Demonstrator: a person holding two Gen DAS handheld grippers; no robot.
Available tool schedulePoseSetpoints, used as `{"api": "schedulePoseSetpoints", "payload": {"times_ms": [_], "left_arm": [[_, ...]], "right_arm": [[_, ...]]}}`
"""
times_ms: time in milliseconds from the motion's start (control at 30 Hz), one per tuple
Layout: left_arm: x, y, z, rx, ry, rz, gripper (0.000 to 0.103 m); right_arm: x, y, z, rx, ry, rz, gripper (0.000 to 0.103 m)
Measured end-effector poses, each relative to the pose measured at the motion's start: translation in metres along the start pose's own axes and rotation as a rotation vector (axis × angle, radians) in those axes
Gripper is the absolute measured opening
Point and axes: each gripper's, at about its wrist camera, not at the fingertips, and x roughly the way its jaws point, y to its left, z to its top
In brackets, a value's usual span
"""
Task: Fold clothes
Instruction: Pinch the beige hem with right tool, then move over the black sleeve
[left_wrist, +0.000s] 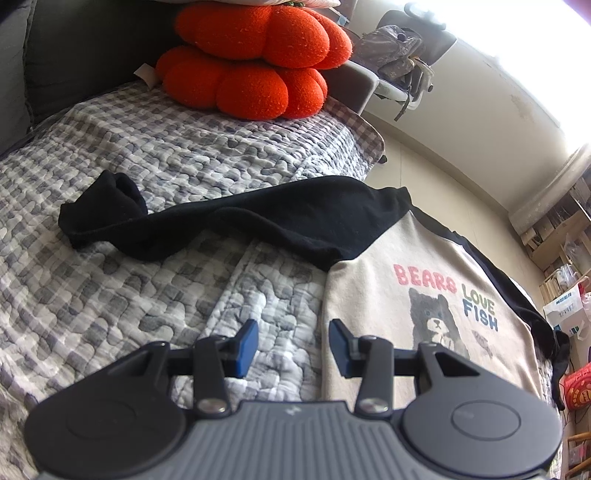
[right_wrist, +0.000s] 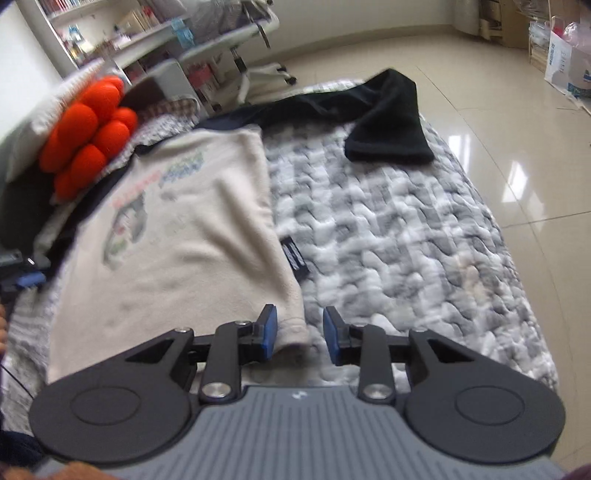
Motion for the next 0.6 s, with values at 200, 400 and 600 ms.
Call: {"api": "schedulePoseSetpoints", "payload": {"times_ms": [200, 400, 600], "left_arm": [[-0.003, -0.005, -0.003, 0.042, -0.007, 0.018, 0.043], [-0.002, 0.000, 0.000, 0.031, 0.000, 0.022, 0.043], [-0.002, -0.001, 0.000, 0.034, 0.003, 0.009, 0.044]], "right_arm": [[0.001, 0.016, -0.008, -0.141, -0.003, -0.089, 0.007], [-0.003, 0.024, -0.013, -0.192, 0.005, -0.139, 0.008], [-0.005, 0.023, 0.003, -0.199, -0.034, -0.052, 0.024]]}}
